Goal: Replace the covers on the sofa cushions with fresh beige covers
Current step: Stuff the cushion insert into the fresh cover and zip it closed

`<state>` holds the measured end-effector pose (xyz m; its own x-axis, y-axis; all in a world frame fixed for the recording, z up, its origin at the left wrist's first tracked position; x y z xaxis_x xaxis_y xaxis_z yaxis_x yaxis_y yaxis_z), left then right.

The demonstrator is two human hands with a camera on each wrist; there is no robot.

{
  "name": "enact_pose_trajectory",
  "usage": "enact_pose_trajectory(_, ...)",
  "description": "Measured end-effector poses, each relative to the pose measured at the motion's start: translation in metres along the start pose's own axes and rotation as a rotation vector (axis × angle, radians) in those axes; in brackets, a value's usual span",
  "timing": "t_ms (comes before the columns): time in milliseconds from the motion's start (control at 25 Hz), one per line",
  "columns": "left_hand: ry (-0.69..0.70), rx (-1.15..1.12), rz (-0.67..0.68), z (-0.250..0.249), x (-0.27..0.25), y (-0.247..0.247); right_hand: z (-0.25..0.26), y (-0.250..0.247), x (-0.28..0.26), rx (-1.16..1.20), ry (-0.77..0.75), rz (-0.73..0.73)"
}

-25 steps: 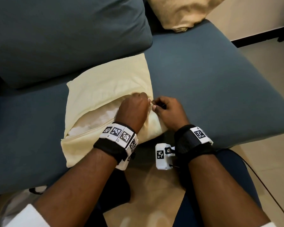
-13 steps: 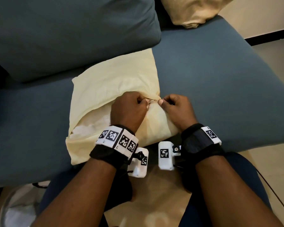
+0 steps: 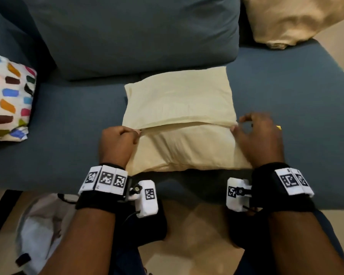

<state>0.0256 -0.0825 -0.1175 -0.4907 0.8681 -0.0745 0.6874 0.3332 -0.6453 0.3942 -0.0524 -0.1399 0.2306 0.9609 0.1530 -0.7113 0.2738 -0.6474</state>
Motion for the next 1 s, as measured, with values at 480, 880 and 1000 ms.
enact_pose_trajectory(480,-0.191,0.010,0.176,0.065,0.036,-0.015,0.097,0.043,-0.007,-0.403,-0.345,-0.027)
enact_pose_trajectory(880,-0.269,0.237,0.350,0.102,0.022,-0.013,0.036,0.005,-0.004,-0.146,-0.015,0.025)
enact_pose_trajectory(1000,-0.464,0.010,0.553,0.114,-0.021,0.012,-0.016,0.006,-0.016,-0.269,0.330,0.304)
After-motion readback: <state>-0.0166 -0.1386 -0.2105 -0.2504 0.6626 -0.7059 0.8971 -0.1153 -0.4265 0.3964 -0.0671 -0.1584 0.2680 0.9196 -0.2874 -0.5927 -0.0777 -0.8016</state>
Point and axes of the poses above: each hand's wrist, its own x-axis towards the middle knuckle, its own y-axis out of the palm, z = x × y, the point moved 8 cm from there along x, towards the middle knuckle, and after that the axes turned 7 degrees about x, right-handed, at the moved point
